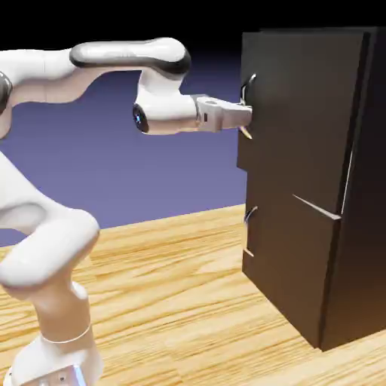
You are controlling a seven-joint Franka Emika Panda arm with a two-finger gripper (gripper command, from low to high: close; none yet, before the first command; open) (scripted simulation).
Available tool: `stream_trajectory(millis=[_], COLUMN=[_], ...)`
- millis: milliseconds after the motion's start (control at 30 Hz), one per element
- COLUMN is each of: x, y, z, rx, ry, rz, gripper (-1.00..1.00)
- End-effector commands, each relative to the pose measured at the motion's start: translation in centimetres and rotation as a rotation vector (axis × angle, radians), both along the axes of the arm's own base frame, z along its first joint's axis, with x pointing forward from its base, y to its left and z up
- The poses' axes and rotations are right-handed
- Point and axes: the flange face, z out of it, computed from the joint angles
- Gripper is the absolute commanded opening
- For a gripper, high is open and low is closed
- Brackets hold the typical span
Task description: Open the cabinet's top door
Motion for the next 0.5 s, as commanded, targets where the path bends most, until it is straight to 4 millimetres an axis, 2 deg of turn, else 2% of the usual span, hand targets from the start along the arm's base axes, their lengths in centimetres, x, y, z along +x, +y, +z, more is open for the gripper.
stream_trajectory(millis=[0, 233, 467], x=[-0.3, -2.3, -5.2], y=[-0.2, -1.5, -3.8], z=[0.0, 0.0, 0.0], rx=[0.0, 0.001, 0.001], ry=[0.001, 0.001, 0.001], rz=[0.01, 0.079, 0.186], gripper=[-1.0, -1.0, -1.0])
